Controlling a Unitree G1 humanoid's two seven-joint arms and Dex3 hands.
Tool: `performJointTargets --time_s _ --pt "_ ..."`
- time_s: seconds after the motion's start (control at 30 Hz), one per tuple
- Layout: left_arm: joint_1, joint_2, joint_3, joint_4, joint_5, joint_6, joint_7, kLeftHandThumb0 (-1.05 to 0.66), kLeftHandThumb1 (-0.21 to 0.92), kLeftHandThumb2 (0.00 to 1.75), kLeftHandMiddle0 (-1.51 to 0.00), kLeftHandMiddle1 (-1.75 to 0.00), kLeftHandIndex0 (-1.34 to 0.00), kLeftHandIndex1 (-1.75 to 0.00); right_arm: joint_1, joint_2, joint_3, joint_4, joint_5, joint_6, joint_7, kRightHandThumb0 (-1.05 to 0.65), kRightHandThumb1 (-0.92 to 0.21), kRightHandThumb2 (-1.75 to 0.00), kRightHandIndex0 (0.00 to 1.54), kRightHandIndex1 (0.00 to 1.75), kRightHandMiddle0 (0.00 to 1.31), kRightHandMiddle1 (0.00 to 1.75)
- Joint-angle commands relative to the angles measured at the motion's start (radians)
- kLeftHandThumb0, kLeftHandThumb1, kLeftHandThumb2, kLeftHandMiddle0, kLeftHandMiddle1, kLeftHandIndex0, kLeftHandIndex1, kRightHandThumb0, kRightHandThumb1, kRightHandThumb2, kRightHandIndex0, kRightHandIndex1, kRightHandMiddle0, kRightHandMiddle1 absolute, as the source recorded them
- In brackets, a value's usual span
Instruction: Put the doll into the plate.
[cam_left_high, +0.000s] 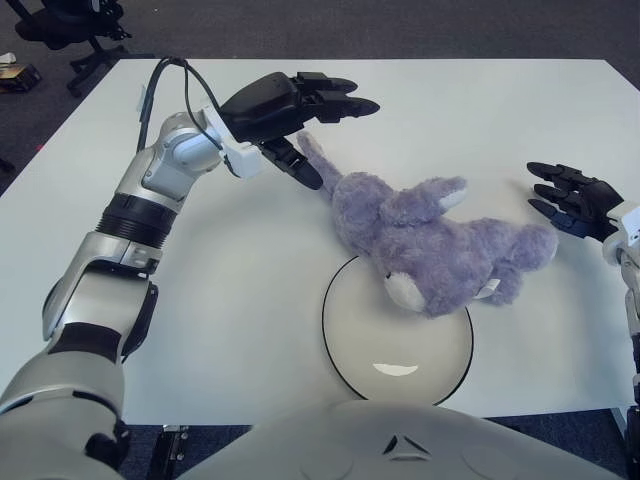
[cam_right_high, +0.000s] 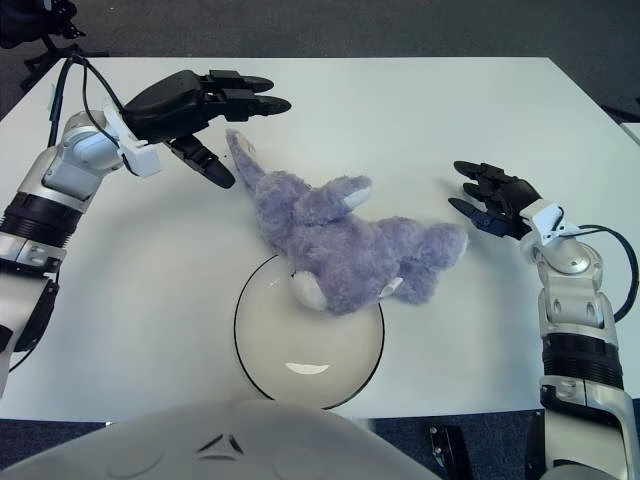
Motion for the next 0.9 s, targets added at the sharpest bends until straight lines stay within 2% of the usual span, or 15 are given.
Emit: performJointTargets --time_s 0.0,0.23,0.33,0.57,0.87 --pt "-0.029 -0.006 0.006 0.008 0.013 0.000 -0.013 -0.85 0.92 0.04 -0.33 0.00 -0.40 0.00 0.009 -0.007 0.008 -0.001 -0.004 0.017 -0.004 -0.69 -0.92 -0.33 0.43 0.00 0.42 0.00" --pt "-0.038 0.000 -0.022 -0.015 -0.027 0.063 -0.136 -0.90 0.92 0.04 -0.18 0.00 -0.23 0.00 0.008 -0.007 0.008 -0.001 -0.004 0.017 -0.005 -0.68 -0.92 -0.33 0.43 0.00 0.42 0.00" --pt "-0.050 -0.003 -0.047 -0.068 -0.080 0.176 -0.270 -0.92 0.92 0.04 -0.13 0.00 -0.19 0.00 0.008 -0.008 0.006 0.000 -0.002 0.017 -0.005 -0.68 -0.92 -0.33 0.43 0.00 0.42 0.00" --pt "-0.052 -0.016 -0.068 -0.160 -0.125 0.316 -0.420 -0.95 0.92 0.06 -0.09 0.00 -0.15 0.00 0.010 -0.009 0.005 -0.004 -0.001 0.019 -0.004 -0.68 -0.92 -0.34 0.43 0.00 0.42 0.00" --pt "-0.049 -0.035 -0.087 -0.214 -0.131 0.341 -0.506 -0.95 0.92 0.05 -0.13 -0.02 -0.15 0.00 0.015 -0.009 0.005 -0.022 -0.002 0.031 -0.004 -0.68 -0.92 -0.34 0.43 0.00 0.41 0.00"
